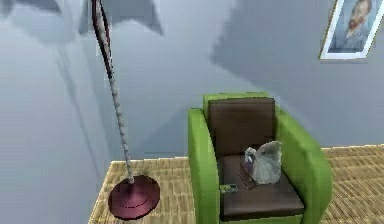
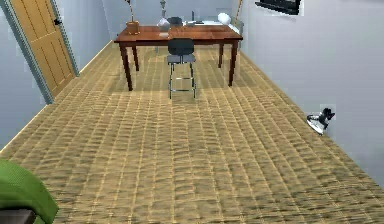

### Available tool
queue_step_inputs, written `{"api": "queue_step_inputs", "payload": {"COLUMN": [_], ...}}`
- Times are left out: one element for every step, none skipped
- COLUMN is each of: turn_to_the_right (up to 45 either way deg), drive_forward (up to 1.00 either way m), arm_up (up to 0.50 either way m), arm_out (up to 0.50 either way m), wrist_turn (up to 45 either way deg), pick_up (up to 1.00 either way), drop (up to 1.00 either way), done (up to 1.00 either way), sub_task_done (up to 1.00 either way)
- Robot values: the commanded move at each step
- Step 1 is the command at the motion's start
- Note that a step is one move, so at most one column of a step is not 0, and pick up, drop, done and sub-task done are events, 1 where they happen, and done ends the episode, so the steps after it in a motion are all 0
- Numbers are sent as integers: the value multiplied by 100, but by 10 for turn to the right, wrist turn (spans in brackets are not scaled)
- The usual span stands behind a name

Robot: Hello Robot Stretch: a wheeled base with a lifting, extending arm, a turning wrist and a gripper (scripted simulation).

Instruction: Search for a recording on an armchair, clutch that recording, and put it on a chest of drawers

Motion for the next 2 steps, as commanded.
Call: {"api": "queue_step_inputs", "payload": {"turn_to_the_right": [0,450], "drive_forward": [10,0], "arm_up": [0,0], "arm_out": [0,0], "wrist_turn": [0,0], "pick_up": [0,0], "drop": [0,0], "done": [0,0], "sub_task_done": [0,0]}}
